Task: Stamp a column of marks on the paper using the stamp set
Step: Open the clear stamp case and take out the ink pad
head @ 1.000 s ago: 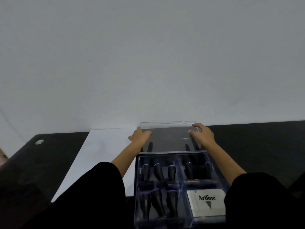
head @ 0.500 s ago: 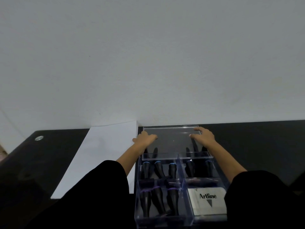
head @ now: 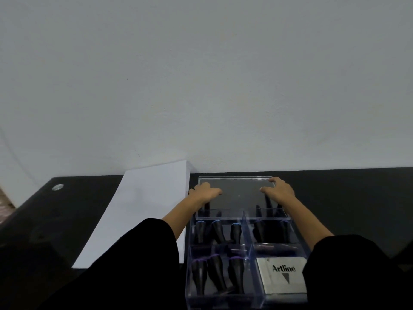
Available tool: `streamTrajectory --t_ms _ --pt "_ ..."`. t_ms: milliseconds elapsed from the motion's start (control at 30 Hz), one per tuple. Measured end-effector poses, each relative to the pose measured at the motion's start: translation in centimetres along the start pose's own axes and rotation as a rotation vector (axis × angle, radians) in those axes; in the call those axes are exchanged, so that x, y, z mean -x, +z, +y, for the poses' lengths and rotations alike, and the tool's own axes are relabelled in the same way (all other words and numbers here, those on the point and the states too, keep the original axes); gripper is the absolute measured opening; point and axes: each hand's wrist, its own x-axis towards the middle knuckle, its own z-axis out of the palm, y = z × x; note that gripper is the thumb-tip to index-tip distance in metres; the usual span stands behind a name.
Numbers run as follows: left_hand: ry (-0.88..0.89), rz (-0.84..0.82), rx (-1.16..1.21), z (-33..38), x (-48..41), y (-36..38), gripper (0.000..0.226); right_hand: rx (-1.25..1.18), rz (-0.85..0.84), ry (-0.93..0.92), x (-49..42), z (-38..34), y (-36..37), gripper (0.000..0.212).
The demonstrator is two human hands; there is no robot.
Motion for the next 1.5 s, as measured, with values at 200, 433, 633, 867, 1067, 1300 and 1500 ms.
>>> streamTrajectory --t_ms 200,433,633,867,1067,1300,1500 --pt "0.317 0.161 0.189 0.7 1.8 -2.9 0.030 0.101 0.128 -0.061 1.9 -1.2 0.2 0.053" --pt "0.433 0.518 0.279 -3.2 3.5 -9.9 0.025 0.095 0.120 -0.309 4.7 -7.6 1.9 0.047" --pt "0.090 0.609 -0.086 -11.4 4.1 -14.7 0.040 0.081 -0.104 -0.467 8.4 -13.8 6.2 0.046" --pt "-0.464 0.285 -0.284 -19.1 5.0 -14.9 0.066 0.120 -0.290 -0.439 10.0 -15.7 10.9 0.051" --pt "-0.343 0.245 -0.142 -17.8 3.8 -13.7 0.058 0.251 -0.350 -0.331 9.7 -15.4 12.5 0.054" --pt "-0.246 0.358 -0.108 -17.3 2.6 -12.5 0.050 0.267 -0.347 -0.284 9.4 -15.8 12.9 0.045" --pt "-0.352 0.459 0.028 -17.3 2.2 -12.7 0.047 0.184 -0.326 -0.249 9.2 -15.8 12.8 0.048"
